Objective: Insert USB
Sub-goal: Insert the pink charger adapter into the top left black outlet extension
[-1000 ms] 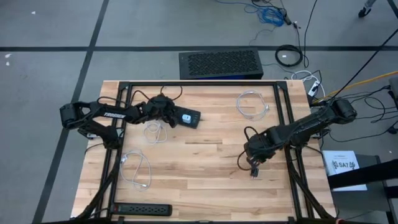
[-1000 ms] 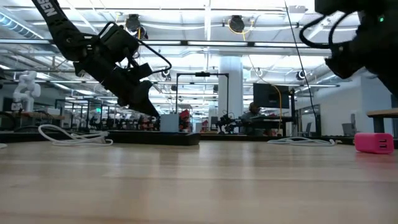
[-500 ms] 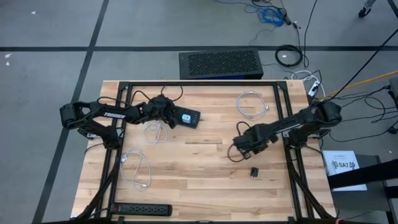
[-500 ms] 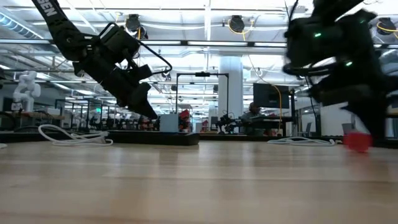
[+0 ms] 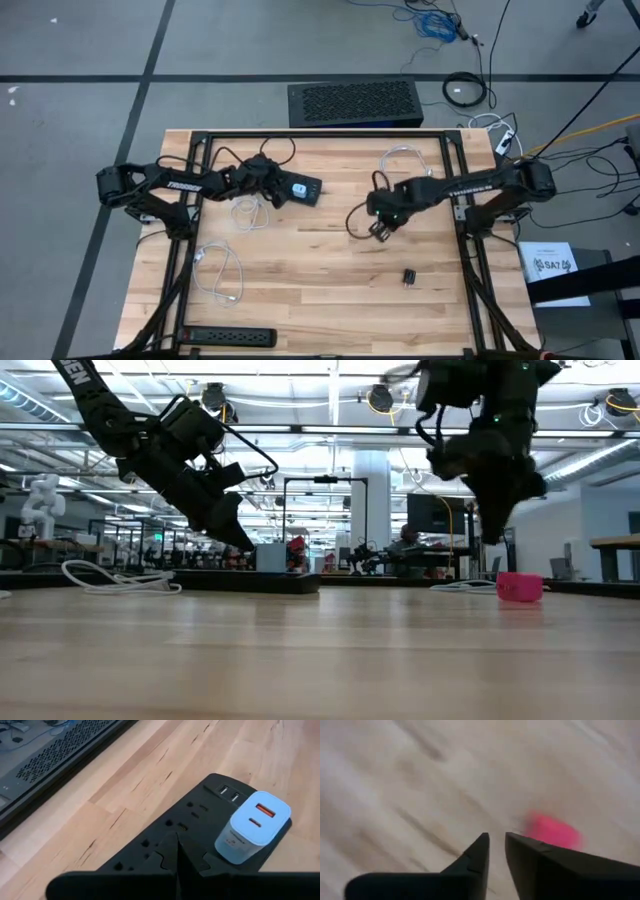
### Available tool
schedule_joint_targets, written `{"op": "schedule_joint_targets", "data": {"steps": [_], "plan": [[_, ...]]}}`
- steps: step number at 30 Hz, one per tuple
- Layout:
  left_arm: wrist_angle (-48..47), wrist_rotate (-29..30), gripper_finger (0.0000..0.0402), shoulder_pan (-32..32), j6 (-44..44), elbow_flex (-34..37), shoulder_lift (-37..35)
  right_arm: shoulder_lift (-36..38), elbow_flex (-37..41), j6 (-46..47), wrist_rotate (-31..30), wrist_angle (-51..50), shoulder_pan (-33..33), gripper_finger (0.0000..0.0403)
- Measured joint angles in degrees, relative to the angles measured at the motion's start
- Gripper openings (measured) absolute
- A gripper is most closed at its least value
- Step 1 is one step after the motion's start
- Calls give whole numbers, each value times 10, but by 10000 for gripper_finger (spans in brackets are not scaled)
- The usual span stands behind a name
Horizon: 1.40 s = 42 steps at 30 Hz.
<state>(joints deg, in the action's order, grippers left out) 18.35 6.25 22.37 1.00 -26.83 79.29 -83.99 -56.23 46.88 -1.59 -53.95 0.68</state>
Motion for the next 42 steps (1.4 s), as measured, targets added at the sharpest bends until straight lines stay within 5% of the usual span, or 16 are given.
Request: {"op": "schedule_joint_targets", "data": {"steps": [5, 10, 14, 20, 26, 36, 42], "plan": [[0, 0, 2, -7, 0, 0, 0, 0, -22, -47, -28, -65, 32, 126], [0, 0, 2, -12, -8, 0, 0, 0, -22, -267, -68, -99, 23, 176], [-2, 0, 2, -15, -18, 0, 0, 0, -11, -433, -78, -104, 15, 189], [-20, 0, 2, -15, -18, 0, 0, 0, 20, -514, -74, -97, 19, 190], [-20, 0, 2, -15, -19, 0, 0, 0, 59, -494, -68, -91, 19, 189], [-20, -3, 2, -15, -16, 0, 0, 0, 66, -411, 63, 70, 29, 131], [-23, -4, 2, -26, -14, 0, 0, 0, 4, -241, 60, 29, 53, 129]]}}
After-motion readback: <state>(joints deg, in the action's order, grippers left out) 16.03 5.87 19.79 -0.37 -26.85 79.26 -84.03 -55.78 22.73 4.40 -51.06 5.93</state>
